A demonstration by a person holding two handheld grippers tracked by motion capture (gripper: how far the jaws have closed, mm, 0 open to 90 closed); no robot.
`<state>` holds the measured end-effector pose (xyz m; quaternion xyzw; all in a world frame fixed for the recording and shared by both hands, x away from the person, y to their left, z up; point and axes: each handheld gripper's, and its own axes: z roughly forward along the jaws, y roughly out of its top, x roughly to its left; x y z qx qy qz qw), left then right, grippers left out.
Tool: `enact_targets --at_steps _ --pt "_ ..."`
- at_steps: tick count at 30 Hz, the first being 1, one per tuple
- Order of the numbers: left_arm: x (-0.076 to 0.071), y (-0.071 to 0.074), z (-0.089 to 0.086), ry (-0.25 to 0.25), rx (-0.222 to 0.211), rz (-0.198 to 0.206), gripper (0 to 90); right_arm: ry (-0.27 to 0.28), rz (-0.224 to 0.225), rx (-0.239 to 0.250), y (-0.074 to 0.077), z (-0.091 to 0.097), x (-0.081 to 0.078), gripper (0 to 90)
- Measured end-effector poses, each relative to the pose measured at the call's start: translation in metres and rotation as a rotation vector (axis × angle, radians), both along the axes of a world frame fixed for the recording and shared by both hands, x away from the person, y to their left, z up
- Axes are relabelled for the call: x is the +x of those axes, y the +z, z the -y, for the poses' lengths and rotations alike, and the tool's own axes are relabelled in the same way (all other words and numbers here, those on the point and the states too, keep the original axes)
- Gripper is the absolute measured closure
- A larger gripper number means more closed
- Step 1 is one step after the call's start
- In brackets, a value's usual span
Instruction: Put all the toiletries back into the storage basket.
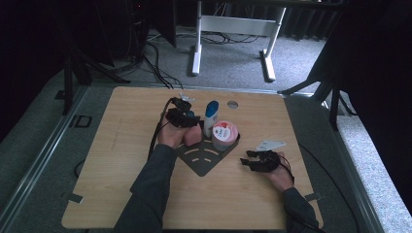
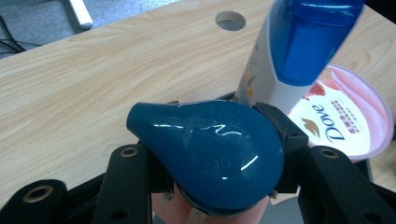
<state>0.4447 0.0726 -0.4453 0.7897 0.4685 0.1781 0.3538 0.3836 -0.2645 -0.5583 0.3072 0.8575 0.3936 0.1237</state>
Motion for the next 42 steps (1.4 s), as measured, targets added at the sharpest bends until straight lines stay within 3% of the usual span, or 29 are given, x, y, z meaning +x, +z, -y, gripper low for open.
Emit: enact_targets --at_steps 5,25,42 --pt "0.004 -0.002 0.001 0.017 0.001 -0.003 53.1 0.0 -0.001 0.0 0.0 0.0 0.0 52.0" --pt "0.015 -0.005 0.012 0.007 0.018 0.011 53.2 0.002 0.0 -0.003 0.0 0.0 0.0 52.0" --pt "0.022 -0.009 0.01 0.02 0.005 0.011 53.1 0.002 -0.001 0.0 0.0 -0.001 0.0 52.0"
